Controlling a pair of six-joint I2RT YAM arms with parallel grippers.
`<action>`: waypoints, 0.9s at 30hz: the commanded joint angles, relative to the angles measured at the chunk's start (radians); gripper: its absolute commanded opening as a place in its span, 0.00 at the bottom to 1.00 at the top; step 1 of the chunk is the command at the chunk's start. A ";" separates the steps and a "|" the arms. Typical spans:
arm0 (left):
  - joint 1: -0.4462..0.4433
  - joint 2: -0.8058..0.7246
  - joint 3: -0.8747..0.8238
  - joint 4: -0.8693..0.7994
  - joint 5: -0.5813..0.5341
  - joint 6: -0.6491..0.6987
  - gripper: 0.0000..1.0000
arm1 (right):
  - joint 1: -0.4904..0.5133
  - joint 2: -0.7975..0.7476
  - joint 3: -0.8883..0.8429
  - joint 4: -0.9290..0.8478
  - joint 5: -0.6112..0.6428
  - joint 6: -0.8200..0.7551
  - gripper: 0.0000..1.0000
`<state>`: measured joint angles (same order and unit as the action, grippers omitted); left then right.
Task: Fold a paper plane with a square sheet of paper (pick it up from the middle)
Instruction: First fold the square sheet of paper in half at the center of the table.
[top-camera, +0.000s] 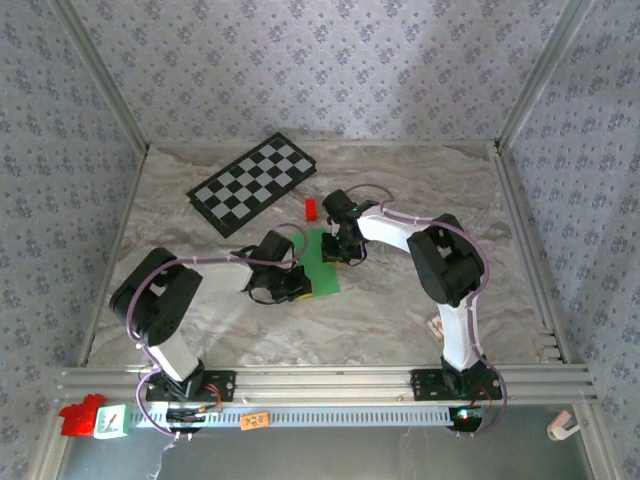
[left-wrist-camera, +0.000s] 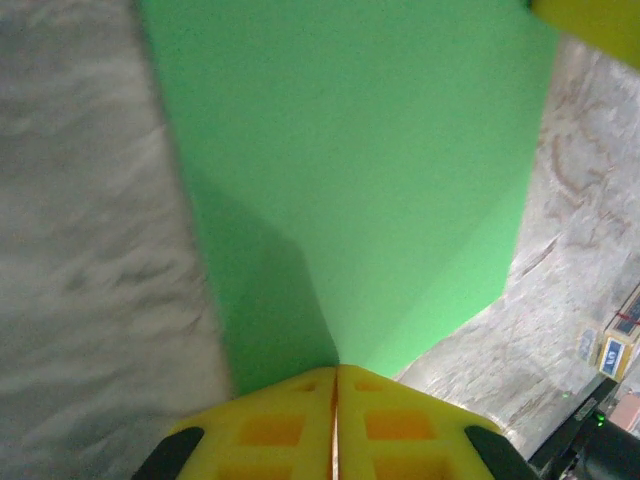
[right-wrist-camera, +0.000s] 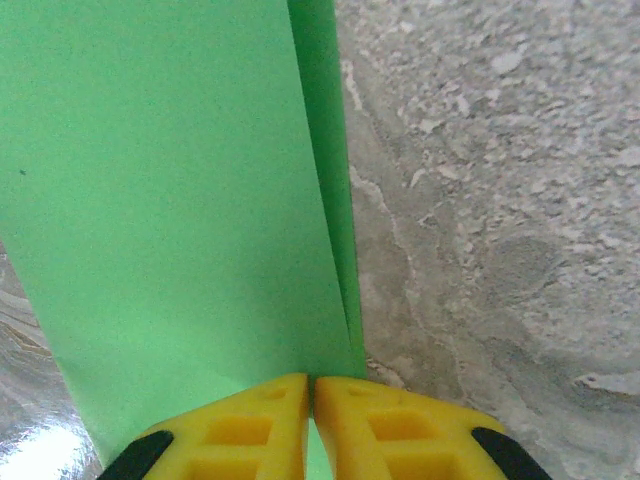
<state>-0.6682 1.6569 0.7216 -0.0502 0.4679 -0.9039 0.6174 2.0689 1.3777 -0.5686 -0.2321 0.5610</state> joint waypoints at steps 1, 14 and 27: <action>-0.004 -0.064 -0.092 -0.196 -0.074 0.033 0.09 | -0.025 0.184 -0.133 -0.134 0.193 0.020 0.16; 0.088 -0.198 0.065 -0.101 -0.098 -0.038 0.22 | -0.026 0.025 -0.054 -0.082 0.002 0.072 0.20; 0.130 -0.057 0.144 0.048 -0.072 -0.141 0.30 | -0.072 -0.237 -0.034 0.037 -0.088 0.175 0.34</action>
<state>-0.5438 1.5787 0.8268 -0.0463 0.3809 -1.0187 0.5682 1.9026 1.3792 -0.5381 -0.3298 0.6983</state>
